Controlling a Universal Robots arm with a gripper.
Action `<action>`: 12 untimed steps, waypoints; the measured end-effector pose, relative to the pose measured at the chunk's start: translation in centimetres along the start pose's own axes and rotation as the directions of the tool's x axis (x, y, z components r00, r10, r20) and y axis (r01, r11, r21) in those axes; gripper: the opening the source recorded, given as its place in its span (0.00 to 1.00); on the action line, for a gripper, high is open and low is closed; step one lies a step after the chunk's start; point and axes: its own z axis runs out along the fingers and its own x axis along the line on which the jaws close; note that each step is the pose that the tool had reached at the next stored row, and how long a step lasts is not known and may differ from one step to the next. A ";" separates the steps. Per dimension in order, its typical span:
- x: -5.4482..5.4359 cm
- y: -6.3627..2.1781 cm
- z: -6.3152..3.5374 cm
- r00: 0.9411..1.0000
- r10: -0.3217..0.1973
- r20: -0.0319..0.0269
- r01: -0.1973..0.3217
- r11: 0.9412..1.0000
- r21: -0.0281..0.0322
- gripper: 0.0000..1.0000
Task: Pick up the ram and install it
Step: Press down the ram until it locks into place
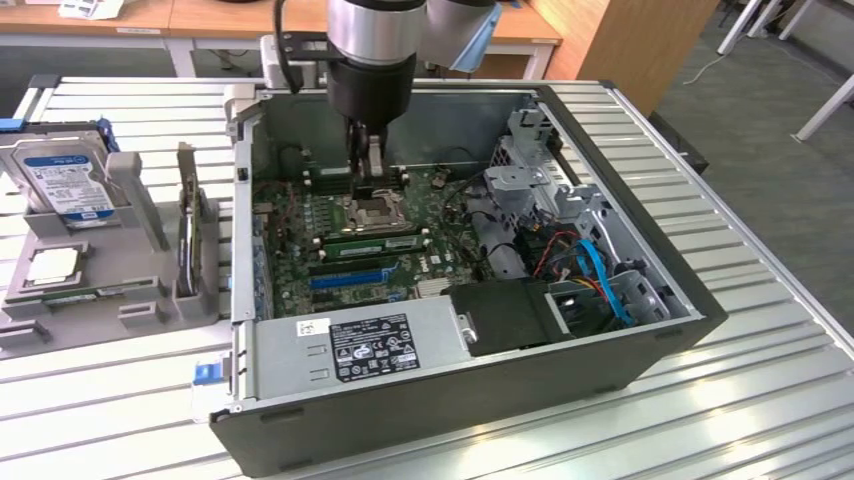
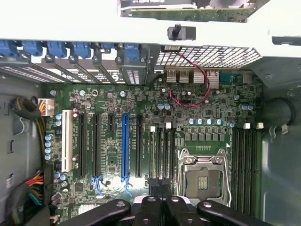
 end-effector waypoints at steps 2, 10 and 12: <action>0.0 0.00 -0.34 1.000 0.000 0.000 0.000 1.000 0.000 0.10; -0.1 0.01 -1.49 1.000 0.000 -0.002 0.000 1.000 0.000 0.10; -0.1 0.01 -1.76 1.000 0.000 -0.002 0.000 1.000 0.000 0.10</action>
